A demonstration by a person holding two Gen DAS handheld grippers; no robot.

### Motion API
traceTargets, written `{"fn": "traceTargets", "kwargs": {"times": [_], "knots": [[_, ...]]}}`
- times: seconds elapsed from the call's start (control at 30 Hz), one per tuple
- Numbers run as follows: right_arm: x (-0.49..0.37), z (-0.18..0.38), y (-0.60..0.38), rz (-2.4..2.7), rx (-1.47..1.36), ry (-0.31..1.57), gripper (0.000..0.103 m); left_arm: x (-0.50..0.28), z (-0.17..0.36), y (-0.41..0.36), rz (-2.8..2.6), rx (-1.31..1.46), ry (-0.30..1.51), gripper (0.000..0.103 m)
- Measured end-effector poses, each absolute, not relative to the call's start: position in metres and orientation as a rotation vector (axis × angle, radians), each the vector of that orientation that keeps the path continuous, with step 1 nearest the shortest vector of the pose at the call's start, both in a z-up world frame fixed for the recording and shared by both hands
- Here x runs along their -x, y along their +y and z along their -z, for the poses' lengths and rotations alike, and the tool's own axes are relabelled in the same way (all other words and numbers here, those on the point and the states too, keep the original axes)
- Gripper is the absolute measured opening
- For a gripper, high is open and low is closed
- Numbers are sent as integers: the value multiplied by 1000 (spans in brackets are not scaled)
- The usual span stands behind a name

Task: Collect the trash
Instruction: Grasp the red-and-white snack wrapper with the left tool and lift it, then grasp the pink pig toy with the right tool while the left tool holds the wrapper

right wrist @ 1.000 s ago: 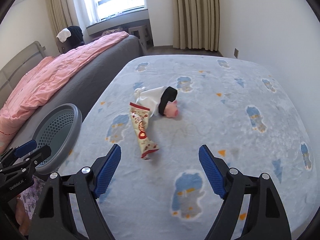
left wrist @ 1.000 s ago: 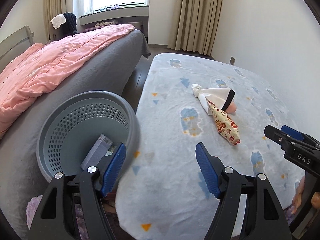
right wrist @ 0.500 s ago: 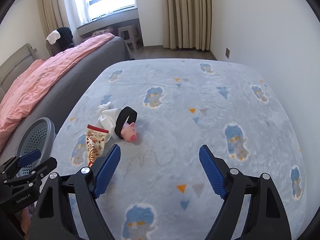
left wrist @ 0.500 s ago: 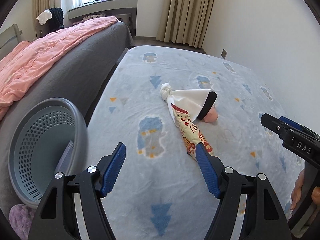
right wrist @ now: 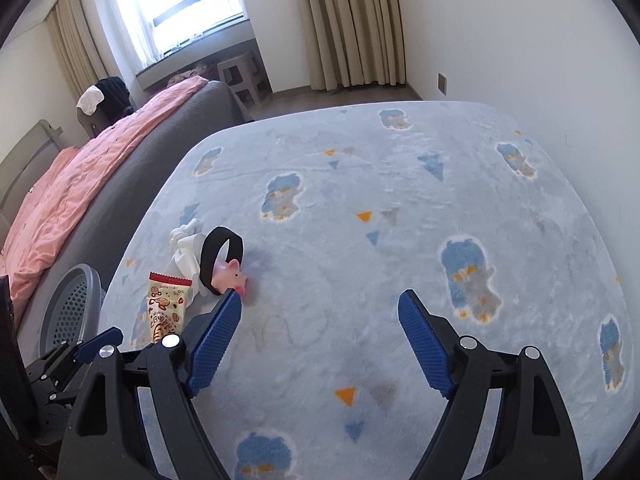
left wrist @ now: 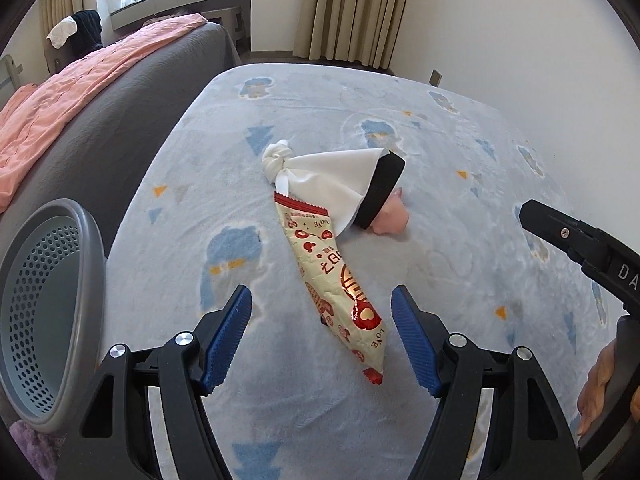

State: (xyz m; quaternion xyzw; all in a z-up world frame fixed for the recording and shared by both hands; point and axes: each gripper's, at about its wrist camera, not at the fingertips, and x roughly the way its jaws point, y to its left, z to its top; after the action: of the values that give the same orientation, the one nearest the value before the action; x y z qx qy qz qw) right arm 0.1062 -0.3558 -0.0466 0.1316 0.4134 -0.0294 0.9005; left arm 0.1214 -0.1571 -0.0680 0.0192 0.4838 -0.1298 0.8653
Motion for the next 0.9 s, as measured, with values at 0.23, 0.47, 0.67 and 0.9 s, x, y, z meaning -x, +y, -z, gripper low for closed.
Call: {"fn": "traceTargets", "kwargs": {"times": [0.23,0.47,0.67,0.9], "knots": [[-108,52,-364,61,-323,870,79,-132,82,-169,243,-65,1020,69],[-111,56,-364,56,-337,881,79,-140,94,-169,215,-80,1026,64],[-114,61,-355,56,-295,888,79,-139,100,-167,244,-69,1059,22],[-119,76,-337,20,-221,885,79,-123,82,-152,220,-89,994,21]]}}
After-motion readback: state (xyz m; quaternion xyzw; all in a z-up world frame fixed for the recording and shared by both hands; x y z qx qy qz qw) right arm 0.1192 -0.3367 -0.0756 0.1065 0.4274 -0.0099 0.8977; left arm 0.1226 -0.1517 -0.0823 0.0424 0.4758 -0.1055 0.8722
